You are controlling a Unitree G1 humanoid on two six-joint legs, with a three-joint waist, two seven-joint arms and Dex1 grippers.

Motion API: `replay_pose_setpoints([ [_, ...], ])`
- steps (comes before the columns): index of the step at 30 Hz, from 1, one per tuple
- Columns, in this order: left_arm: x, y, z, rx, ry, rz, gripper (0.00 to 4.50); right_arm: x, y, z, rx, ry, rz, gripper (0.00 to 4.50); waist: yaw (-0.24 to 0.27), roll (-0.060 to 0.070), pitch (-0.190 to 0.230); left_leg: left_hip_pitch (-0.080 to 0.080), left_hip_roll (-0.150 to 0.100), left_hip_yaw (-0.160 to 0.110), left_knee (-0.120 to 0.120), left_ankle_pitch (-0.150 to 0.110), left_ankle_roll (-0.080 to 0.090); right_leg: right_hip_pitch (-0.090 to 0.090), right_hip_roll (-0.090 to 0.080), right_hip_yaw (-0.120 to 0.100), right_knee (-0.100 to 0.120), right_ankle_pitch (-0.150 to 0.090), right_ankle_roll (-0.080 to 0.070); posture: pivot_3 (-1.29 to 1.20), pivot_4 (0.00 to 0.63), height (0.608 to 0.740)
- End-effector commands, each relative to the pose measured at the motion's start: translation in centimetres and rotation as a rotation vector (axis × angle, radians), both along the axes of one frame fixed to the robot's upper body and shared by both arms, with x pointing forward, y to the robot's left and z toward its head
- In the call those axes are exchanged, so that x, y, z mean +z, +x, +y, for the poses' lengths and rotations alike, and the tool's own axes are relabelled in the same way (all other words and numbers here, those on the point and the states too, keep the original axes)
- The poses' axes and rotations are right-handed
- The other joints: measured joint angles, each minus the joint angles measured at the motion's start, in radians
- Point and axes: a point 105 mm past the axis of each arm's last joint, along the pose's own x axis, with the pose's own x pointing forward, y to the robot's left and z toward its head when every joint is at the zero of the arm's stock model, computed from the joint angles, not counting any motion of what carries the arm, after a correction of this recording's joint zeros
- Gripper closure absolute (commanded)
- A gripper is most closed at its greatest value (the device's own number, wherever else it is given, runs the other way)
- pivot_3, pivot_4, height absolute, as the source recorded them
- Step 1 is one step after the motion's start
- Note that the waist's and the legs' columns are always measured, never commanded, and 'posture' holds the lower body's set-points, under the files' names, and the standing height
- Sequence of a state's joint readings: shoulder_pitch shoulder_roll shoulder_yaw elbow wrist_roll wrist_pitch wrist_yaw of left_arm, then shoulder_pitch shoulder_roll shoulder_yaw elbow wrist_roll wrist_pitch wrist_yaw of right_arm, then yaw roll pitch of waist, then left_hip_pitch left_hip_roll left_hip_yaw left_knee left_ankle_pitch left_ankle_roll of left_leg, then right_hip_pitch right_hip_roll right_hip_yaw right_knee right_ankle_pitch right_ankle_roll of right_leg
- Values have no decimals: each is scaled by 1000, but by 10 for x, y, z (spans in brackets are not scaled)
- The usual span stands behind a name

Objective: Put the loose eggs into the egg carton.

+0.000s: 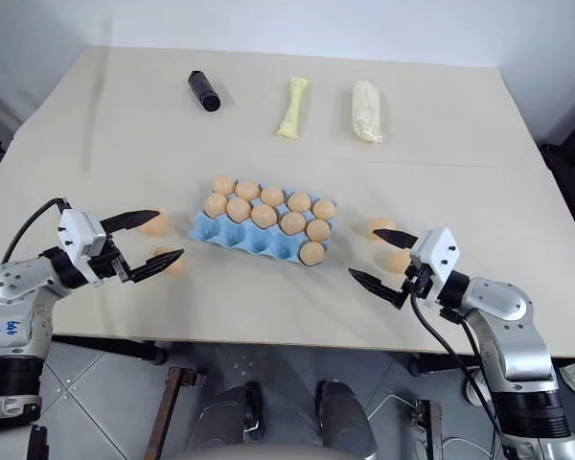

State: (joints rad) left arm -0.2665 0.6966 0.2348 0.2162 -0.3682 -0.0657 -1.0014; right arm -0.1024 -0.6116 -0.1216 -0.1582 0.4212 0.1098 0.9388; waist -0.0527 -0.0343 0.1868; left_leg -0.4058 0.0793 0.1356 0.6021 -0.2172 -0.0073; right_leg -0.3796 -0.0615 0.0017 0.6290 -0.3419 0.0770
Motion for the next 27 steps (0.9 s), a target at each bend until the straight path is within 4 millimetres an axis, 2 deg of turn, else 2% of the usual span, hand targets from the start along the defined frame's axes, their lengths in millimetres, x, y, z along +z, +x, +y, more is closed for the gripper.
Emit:
replay_pose_setpoints([
  [1,8,1,-3,-3,7,-32,10,14,-3,1,-4,17,-61,0,-1,0,0,0,0,0,0,0,0,0,0,0,0,0,0,0,150,740],
  [4,5,-2,-10,-44,-15,-1,10,15,-4,-3,-32,18,-71,0,0,0,0,1,0,1,0,-1,-2,0,0,1,1,0,0,0,150,740],
  [8,1,-8,-24,-125,23,17,10,17,-11,-20,-107,8,-70,0,4,0,0,1,1,1,1,-2,-3,-1,0,1,1,0,0,0,150,740],
  [12,-14,-31,-61,-362,132,43,10,3,-31,-53,-229,-21,-10,0,25,1,-1,1,0,3,1,-3,-3,-1,0,2,0,0,0,0,150,740],
  [16,-19,-42,-83,-455,124,48,10,-12,-37,-71,-297,-42,29,0,22,1,-1,2,1,6,2,-4,-3,0,1,4,-1,0,1,0,150,740],
  [19,-19,-45,-94,-483,92,49,10,-22,-29,-73,-308,-33,55,0,9,2,-1,4,2,9,4,-4,-2,1,1,7,0,2,3,0,150,740],
  [27,-17,-37,-83,-431,97,47,10,-31,18,-72,-277,-74,96,0,-6,3,-1,4,2,10,9,-4,0,1,1,8,0,2,-2,0,150,740],
])
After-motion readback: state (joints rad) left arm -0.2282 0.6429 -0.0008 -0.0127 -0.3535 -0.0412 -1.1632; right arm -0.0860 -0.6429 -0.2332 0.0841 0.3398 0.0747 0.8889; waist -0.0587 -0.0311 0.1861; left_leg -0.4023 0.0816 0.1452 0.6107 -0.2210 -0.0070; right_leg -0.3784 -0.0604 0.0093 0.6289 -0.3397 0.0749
